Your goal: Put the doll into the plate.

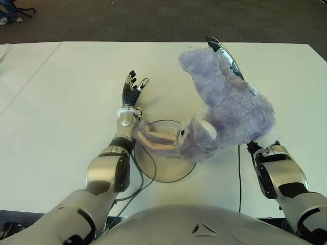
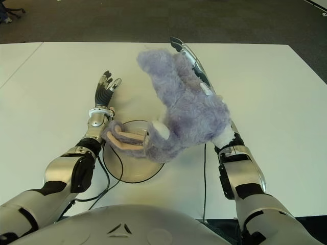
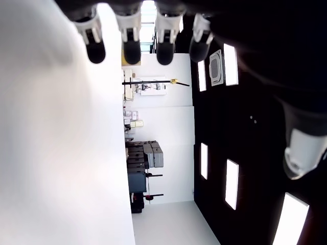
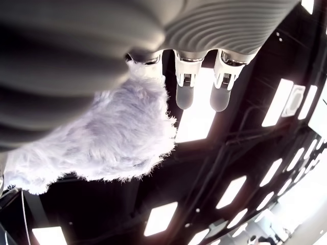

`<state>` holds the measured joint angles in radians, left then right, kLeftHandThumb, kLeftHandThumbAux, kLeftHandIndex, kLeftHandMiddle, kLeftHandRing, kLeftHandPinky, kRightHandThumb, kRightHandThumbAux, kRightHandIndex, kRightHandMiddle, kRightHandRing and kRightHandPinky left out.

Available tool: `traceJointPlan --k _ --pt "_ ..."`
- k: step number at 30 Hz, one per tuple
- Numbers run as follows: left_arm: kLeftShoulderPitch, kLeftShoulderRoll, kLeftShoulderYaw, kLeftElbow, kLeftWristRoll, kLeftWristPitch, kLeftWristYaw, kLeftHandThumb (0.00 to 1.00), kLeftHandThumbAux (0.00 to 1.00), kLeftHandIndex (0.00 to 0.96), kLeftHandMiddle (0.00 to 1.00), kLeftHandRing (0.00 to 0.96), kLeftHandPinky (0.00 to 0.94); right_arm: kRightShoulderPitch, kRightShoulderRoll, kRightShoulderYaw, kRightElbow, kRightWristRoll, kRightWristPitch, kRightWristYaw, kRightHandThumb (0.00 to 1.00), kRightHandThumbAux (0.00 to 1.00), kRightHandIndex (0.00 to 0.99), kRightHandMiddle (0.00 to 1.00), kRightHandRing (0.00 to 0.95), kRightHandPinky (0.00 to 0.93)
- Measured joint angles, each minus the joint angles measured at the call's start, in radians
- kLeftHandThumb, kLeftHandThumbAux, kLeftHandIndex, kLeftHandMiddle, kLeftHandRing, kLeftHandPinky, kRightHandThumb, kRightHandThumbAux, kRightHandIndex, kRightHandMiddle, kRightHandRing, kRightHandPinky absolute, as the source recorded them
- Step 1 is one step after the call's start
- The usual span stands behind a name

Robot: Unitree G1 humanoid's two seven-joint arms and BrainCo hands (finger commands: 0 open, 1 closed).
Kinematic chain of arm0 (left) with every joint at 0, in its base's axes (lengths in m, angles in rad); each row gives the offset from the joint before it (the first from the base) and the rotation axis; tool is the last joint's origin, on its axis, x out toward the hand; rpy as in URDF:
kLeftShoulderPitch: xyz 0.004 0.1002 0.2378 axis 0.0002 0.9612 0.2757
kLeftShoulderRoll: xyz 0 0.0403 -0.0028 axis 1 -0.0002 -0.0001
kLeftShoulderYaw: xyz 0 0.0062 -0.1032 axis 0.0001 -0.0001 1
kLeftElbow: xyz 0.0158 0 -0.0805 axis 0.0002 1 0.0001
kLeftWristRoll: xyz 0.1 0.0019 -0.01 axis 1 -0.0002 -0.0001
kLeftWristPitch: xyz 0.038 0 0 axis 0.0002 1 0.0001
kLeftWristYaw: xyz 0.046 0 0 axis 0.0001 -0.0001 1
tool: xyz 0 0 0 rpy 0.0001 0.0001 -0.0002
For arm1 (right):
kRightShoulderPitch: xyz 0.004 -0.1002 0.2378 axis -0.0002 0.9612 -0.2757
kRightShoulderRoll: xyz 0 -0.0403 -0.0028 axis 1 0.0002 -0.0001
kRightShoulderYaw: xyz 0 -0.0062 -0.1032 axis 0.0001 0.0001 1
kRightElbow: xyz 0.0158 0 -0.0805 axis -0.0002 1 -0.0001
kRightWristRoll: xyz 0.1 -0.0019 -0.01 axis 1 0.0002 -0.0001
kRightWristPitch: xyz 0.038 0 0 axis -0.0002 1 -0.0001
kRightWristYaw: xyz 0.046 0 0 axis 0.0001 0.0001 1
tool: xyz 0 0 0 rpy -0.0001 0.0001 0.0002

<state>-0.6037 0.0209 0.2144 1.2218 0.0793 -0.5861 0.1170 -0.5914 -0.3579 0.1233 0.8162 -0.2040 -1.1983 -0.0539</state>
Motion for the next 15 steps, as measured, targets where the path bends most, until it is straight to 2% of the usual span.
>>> traceJointPlan --k 11,15 --pt "0.0 -0.003 0.0 0.0 0.0 0.0 0.0 0.0 0.502 0.0 0.088 0.064 0.0 -0.002 0.001 -0.024 0.0 -0.028 0.003 -0.006 0.069 0.267 0.0 0.0 0.0 0.0" --pt "0.0 -0.005 0.0 0.0 0.0 0.0 0.0 0.0 0.501 0.0 0.089 0.065 0.006 -0.002 0.0 -0.024 -0.006 -0.034 0.027 0.002 0.042 0.223 0.0 0.0 0.0 0.0"
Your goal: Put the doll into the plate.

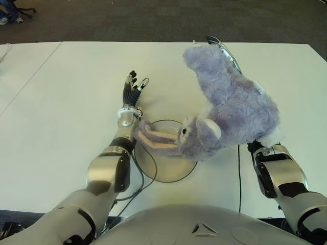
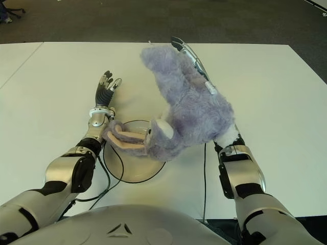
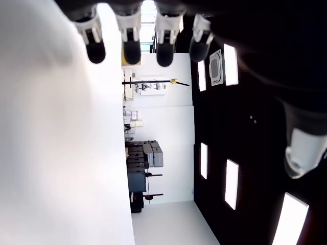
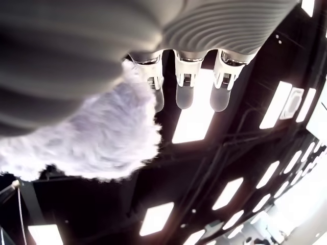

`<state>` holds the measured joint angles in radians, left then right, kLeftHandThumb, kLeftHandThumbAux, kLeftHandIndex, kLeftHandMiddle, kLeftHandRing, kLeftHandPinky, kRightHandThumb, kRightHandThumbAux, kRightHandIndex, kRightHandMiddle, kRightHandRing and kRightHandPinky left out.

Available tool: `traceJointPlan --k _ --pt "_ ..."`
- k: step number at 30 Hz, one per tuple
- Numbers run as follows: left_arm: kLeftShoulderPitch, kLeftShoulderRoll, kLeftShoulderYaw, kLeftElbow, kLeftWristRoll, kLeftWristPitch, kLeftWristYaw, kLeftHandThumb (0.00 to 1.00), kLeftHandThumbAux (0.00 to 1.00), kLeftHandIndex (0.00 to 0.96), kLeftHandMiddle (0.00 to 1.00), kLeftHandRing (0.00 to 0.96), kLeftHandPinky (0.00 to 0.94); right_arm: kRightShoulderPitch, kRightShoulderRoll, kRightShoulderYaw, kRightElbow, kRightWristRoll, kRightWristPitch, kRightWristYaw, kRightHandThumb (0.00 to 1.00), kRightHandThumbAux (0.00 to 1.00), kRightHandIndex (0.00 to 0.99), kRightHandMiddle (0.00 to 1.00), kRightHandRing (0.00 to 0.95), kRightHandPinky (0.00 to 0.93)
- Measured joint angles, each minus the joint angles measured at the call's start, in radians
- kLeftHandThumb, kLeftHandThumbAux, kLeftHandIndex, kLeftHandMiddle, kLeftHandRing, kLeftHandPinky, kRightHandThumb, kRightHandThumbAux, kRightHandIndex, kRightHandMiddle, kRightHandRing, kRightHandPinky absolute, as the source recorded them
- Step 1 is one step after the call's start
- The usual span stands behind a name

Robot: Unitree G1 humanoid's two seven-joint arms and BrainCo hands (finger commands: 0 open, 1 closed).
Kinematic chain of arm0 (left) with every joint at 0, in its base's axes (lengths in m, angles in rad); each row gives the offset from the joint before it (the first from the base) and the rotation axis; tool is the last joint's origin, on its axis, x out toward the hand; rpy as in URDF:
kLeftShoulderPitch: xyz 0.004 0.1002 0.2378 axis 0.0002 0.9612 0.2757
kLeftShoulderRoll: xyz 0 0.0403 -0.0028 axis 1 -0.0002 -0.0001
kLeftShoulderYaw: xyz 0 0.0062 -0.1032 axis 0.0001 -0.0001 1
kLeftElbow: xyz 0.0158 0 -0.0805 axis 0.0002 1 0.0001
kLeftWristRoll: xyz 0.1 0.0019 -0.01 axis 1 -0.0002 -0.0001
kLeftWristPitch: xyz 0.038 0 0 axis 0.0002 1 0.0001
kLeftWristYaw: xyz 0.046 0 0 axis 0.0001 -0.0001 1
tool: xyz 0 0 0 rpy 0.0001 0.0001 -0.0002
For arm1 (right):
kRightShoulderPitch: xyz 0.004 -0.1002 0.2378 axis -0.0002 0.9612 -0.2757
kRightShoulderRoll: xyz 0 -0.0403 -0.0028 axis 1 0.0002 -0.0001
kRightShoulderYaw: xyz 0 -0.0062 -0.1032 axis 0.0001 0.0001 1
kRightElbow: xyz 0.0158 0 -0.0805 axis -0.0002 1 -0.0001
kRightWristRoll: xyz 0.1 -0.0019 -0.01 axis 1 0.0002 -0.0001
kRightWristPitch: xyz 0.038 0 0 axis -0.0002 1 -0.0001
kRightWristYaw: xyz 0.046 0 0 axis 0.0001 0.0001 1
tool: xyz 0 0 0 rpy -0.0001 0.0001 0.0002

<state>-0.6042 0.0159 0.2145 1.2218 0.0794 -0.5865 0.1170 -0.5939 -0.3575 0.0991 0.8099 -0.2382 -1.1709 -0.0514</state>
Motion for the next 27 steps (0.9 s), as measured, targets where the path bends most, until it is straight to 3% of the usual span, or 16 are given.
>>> traceJointPlan --k 4,16,21,27 --pt "0.0 -0.001 0.0 0.0 0.0 0.0 0.0 0.0 0.511 0.004 0.091 0.068 0.008 0.014 0.003 0.011 -0.093 0.06 0.096 0.074 0.036 0.208 0.0 0.0 0.0 0.0" --pt "-0.001 -0.007 0.002 0.0 0.0 0.0 0.0 0.0 0.511 0.015 0.099 0.073 0.001 0.069 0.068 0.033 -0.334 0.432 0.353 0.37 0.032 0.246 0.0 0.0 0.0 0.0" --pt "-0.002 -0.008 0.002 0.0 0.0 0.0 0.0 0.0 0.517 0.013 0.1 0.075 0.001 0.084 0.109 0.02 -0.361 0.49 0.386 0.412 0.025 0.248 0.0 0.0 0.0 0.0" --pt "-0.002 -0.009 0.003 0.0 -0.001 0.0 0.0 0.0 0.529 0.011 0.095 0.071 0.004 0.084 0.149 -0.013 -0.363 0.474 0.365 0.395 0.016 0.254 0.0 0.0 0.0 0.0"
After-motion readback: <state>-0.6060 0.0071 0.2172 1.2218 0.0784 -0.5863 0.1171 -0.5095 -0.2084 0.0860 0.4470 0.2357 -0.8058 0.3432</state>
